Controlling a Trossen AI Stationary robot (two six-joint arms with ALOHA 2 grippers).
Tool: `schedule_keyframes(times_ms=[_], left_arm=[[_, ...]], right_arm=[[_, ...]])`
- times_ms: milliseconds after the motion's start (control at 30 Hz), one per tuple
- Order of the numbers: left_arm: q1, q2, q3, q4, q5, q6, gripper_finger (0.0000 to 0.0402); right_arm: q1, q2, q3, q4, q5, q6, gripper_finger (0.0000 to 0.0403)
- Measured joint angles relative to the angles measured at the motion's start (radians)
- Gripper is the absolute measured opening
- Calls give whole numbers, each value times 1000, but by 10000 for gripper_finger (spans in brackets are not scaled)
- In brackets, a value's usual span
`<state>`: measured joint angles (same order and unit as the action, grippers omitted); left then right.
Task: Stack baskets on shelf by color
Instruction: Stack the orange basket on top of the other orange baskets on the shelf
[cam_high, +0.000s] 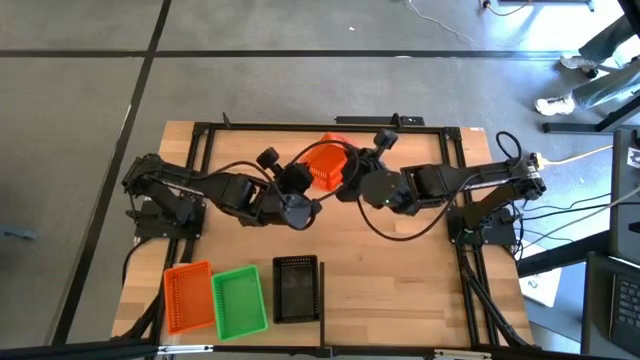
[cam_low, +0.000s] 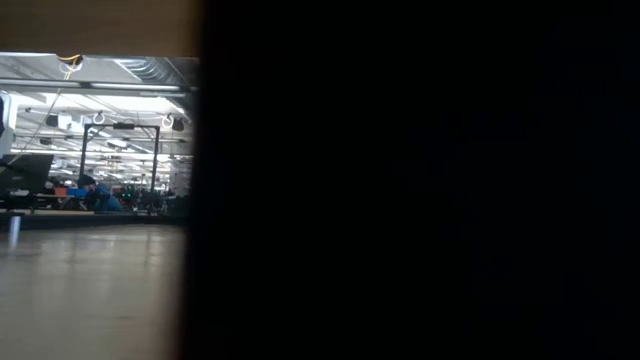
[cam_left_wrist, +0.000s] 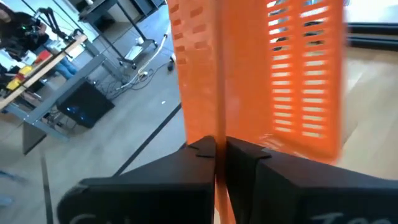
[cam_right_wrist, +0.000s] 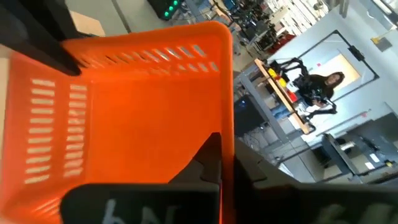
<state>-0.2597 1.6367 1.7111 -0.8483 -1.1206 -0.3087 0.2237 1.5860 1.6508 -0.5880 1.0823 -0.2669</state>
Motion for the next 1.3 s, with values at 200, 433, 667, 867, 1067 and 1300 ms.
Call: schedule_keyframes(times_ms=[200,433,667,867,1067,1300], left_arm=[[0,0,-1,0,11,-3,2],[0,0,-1,0,17,-3,1],[-2,-20,-1,-32,27,-49,0],[-2,-51,-2,-70,24,-76,0],[2,-84,-1,-206,25,-206,0],[-22,-179,-1,-393,216,-561,0]], right_arm=[[2,-1,0,6,-24,4,35],[9,0,0,6,-34,3,85],[67,3,1,17,5,-3,105],[137,3,1,24,96,-5,106],[215,2,2,24,262,-7,106],[279,2,2,24,344,-8,106]])
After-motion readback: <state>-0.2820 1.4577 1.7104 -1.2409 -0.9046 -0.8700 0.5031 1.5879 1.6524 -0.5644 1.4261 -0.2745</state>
